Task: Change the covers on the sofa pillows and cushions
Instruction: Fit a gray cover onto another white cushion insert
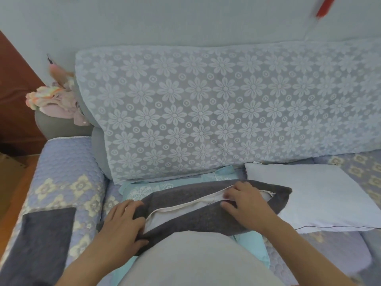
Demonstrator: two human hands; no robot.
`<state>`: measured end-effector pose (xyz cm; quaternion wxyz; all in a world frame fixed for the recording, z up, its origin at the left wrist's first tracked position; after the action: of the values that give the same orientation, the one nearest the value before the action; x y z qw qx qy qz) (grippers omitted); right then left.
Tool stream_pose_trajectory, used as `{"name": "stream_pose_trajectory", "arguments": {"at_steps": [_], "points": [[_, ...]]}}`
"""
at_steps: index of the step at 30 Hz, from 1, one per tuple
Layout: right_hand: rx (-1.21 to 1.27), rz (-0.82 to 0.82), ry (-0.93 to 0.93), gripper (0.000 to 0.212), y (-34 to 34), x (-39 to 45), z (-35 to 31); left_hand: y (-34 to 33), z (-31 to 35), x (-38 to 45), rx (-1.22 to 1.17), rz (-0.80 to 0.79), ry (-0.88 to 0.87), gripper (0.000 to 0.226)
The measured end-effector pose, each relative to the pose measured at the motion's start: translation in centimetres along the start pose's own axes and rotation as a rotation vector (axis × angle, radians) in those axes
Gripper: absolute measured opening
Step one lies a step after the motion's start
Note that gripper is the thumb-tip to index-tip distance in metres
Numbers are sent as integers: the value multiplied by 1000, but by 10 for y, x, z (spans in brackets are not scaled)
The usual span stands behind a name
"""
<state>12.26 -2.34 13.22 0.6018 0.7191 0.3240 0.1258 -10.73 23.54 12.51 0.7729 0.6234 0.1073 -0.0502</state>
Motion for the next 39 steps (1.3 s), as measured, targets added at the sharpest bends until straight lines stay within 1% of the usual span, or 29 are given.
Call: {"name": "stream_pose_trajectory", "arguments": {"at_steps": [2,3,4,5,7,8,10,13,15,17,19,20,21,23,24,26,28,30,32,35,37,39], "points": [[-96,-145,73,38,-9,0,-25,11,12,0,-53,48,-113,48],[-115,-188,82,36,-9,2,-32,17,18,1,-86,68,-173,46],[-104,-227,93,32,-6,3,-36,22,23,2,-120,58,-192,42],[-81,-265,105,25,-5,4,-37,25,25,3,-164,38,-177,36],[-77,-324,125,7,-1,5,-32,31,14,2,-193,-22,-39,20],[-95,-308,134,10,3,7,-27,35,4,0,-181,-52,48,16],[-99,-240,112,15,12,12,-9,43,-14,-2,-105,-104,143,21],[-86,-158,50,16,27,17,22,50,-20,5,28,-132,145,31],[-82,-66,-4,14,35,19,47,52,-14,13,107,-130,139,31],[70,31,-137,12,47,15,75,54,-5,25,127,-120,128,28],[175,81,-252,3,53,11,102,54,8,45,42,-108,103,26],[188,73,-284,4,53,9,114,53,19,57,-49,-91,82,26],[202,56,-302,10,51,8,123,52,34,71,-160,-78,50,29],[250,43,-331,17,48,5,133,45,68,100,-332,-82,-35,39],[264,52,-345,17,46,4,135,40,82,113,-393,-88,-53,44],[257,89,-348,16,43,4,130,34,94,133,-498,-70,-4,47],[242,133,-300,26,42,6,114,31,94,142,-594,-41,62,38],[248,136,-214,33,44,6,90,29,93,141,-624,-36,75,34],[243,60,-86,41,40,3,58,27,94,138,-636,-30,67,31],[125,-77,113,49,23,0,7,27,95,133,-662,-19,58,27],[100,-130,148,44,18,-1,-12,30,96,131,-664,-41,49,27],[166,-185,149,29,20,-3,-17,33,97,127,-648,-114,11,20]]}}
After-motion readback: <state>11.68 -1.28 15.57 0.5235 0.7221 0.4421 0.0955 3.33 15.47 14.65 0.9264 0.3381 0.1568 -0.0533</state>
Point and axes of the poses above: each hand's wrist, its own x-axis towards the middle knuckle, its own y-axis out of the back of the hand, z = x × y, the point moved 5 cm from there along x, towards the middle knuckle, and after that the axes turned 7 degrees about -y, right-handed, at the moved point
